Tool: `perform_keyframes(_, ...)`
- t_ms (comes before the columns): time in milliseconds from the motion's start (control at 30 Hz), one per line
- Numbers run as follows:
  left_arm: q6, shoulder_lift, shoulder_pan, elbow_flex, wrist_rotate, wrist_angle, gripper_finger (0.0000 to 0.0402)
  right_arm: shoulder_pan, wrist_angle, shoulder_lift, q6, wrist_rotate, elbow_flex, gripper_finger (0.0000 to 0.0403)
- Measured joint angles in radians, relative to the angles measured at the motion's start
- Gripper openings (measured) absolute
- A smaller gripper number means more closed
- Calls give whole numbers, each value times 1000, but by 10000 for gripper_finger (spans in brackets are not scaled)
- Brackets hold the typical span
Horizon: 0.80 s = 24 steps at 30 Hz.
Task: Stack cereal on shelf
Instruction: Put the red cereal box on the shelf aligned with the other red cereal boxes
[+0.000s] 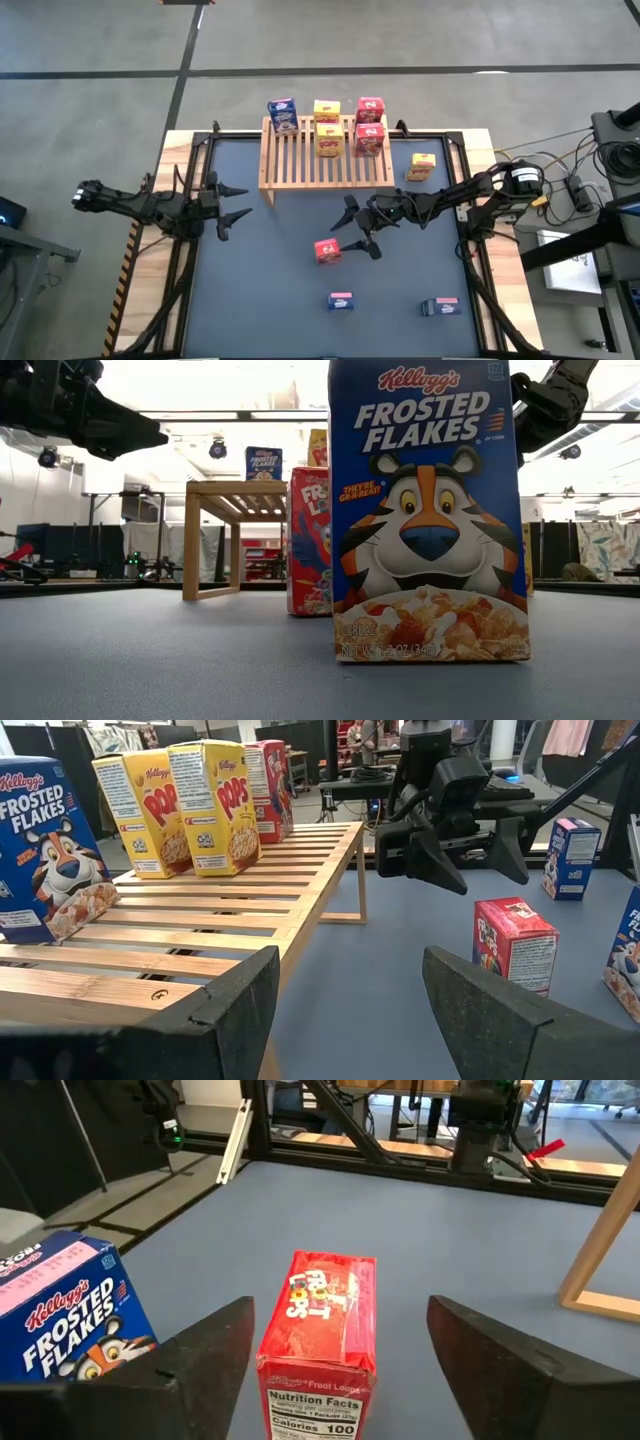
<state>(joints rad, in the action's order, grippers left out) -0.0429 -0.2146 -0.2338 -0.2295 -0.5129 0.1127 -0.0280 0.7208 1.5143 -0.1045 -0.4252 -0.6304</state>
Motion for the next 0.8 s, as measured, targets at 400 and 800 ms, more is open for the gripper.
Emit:
perform_keyframes(400,0,0,0,0,0,0,231,35,-4,0,-27,42,0,334)
perform_keyframes(800,0,0,0,0,0,0,231,59,107,112,0,138,0,334)
